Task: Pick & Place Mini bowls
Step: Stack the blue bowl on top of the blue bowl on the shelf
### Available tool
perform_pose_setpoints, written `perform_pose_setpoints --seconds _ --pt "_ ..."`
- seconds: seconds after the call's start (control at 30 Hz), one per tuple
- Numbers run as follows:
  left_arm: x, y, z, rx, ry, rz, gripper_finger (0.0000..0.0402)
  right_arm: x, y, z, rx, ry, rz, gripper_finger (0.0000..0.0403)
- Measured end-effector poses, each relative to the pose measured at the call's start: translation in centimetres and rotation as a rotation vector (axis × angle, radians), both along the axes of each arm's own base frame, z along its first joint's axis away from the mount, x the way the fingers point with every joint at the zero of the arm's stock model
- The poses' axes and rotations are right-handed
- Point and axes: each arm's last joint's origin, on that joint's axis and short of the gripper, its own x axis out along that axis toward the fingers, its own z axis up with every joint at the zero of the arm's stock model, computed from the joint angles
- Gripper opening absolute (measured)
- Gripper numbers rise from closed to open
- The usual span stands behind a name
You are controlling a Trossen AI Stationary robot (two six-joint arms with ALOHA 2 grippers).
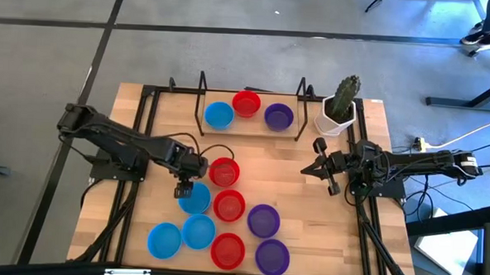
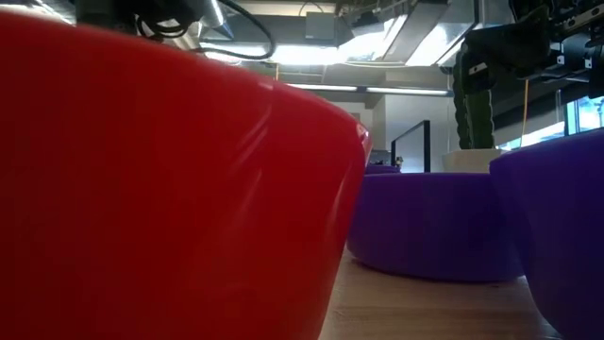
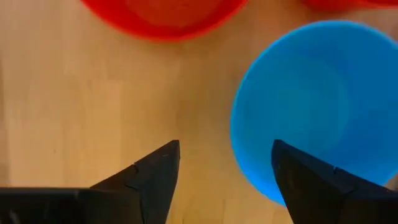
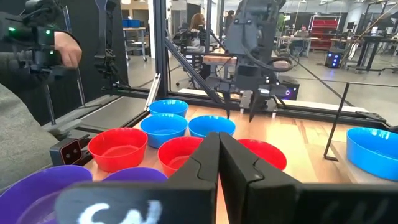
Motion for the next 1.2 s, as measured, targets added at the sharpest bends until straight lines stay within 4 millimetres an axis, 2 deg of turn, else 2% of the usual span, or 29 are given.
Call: perform_pose_setpoints --seconds 0.23,0.67,0.8,1.0,1.2 --pt "0.7 -0.9 -1.6 0.017 0.053 -0.039 0.0246 0.0 0.0 0.0 0.002 0.001 0.0 0.001" --pt "2.0 -1.1 -5.1 0.06 0.171 -0.107 0.0238 0.0 0.0 0.0 0.003 0.001 0.0 0.001" --pt "2.1 -1.1 -5.4 0.07 0.183 -0.159 0.0189 0.0 0.0 0.0 0.003 0.001 0.0 0.001" --pt "2.0 -1.1 -5.1 0.071 0.166 -0.213 0.0027 0.0 0.0 0.0 0.003 0.001 0.0 0.001" --pt "1.5 -0.8 -3.8 0.066 0.139 -0.23 0.0007 0.0 0.0 0.0 0.004 0.001 0.001 0.001"
